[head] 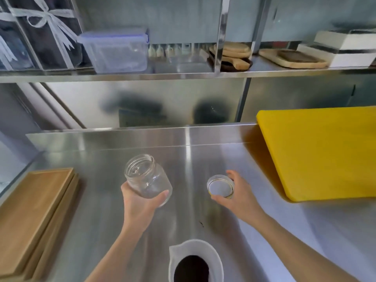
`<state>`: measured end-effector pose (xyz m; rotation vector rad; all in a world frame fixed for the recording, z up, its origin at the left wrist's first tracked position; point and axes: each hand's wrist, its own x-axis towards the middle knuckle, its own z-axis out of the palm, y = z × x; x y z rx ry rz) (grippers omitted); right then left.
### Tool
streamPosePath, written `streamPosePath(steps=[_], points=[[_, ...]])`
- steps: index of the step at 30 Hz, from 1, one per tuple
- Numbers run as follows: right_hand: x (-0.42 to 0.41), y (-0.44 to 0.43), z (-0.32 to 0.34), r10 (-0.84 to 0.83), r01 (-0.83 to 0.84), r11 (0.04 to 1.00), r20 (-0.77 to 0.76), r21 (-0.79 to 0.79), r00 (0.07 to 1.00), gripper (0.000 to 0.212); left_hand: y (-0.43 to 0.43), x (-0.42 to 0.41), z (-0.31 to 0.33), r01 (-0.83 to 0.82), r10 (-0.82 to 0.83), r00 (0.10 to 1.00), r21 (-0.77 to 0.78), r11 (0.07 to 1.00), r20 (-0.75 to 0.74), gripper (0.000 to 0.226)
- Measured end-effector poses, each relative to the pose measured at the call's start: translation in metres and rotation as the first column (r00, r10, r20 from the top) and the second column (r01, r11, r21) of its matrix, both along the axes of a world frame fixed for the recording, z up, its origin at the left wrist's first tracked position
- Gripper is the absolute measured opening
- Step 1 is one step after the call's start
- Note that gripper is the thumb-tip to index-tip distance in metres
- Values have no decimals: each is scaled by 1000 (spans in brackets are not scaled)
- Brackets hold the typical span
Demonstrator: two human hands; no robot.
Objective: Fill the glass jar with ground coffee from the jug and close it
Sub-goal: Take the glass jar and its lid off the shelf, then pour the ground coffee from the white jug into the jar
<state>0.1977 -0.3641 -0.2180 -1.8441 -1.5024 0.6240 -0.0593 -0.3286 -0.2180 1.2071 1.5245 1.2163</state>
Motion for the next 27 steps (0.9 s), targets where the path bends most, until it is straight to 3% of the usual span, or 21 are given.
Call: streamPosePath(steps=[7, 18, 27], points=[[-1, -48, -28, -10, 11, 996, 12, -85, 1000, 84, -57, -5, -24, -48, 50, 999, -75, 996, 14, 85], [-14, -86, -59, 10, -23, 981, -69, -191, 998, 65, -97, -5, -42, -61, 62, 998, -141, 988, 4, 84], [-17, -91, -72, 4, -17, 976, -58, -217, 998, 77, -102, -2, -42, -1, -5, 999, -155, 988, -37, 82]])
